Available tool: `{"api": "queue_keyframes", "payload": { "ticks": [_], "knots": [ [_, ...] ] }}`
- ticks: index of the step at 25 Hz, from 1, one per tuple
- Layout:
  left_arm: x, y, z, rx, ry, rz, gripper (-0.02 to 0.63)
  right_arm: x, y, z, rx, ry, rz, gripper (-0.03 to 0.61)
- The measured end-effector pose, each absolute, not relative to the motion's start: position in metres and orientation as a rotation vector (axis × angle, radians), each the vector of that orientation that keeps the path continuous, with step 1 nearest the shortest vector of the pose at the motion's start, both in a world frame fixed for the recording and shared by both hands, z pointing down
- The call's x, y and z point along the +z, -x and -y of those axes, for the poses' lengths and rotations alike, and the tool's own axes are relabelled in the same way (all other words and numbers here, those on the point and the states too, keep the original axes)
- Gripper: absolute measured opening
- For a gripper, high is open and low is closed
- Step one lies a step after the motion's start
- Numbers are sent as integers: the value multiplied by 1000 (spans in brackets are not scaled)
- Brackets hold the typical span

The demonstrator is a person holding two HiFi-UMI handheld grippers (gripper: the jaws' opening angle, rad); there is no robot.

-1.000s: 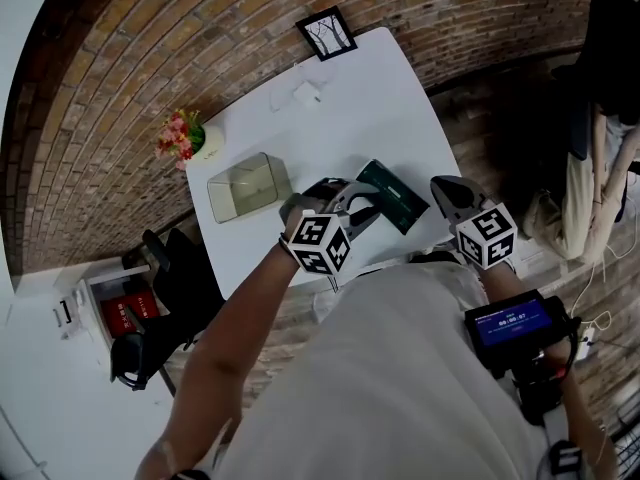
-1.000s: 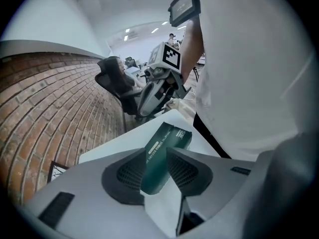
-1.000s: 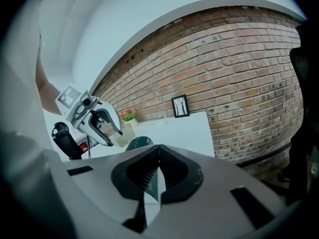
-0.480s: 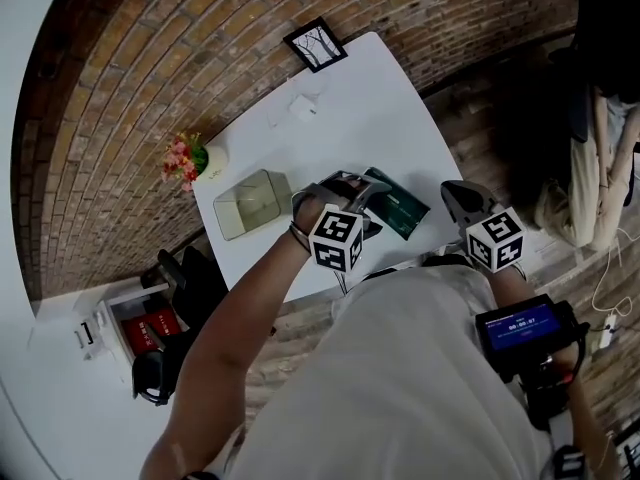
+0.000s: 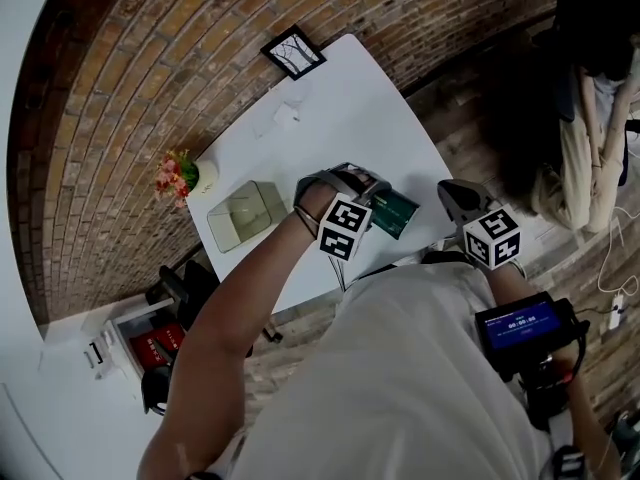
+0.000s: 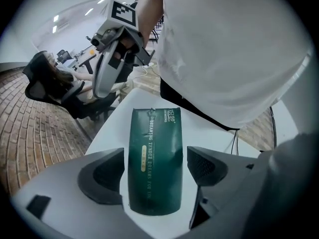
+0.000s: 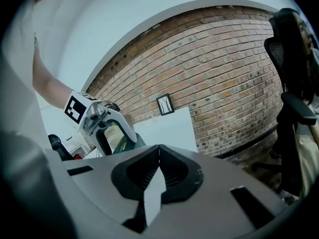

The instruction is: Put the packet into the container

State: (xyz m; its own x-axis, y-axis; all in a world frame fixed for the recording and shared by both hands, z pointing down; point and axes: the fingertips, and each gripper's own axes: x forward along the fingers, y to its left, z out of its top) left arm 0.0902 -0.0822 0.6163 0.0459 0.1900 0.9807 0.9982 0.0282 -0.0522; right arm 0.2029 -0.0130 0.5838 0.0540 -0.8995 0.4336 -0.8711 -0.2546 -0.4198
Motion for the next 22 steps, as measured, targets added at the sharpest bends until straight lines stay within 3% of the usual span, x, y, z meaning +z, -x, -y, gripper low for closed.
{"api": "queue_keyframes", "payload": {
  "ticks": [22],
  "knots": [
    [625,-87,77,-1139,1320,1294,342,580,-203,20,-977,2228,-1895,11]
  ]
}}
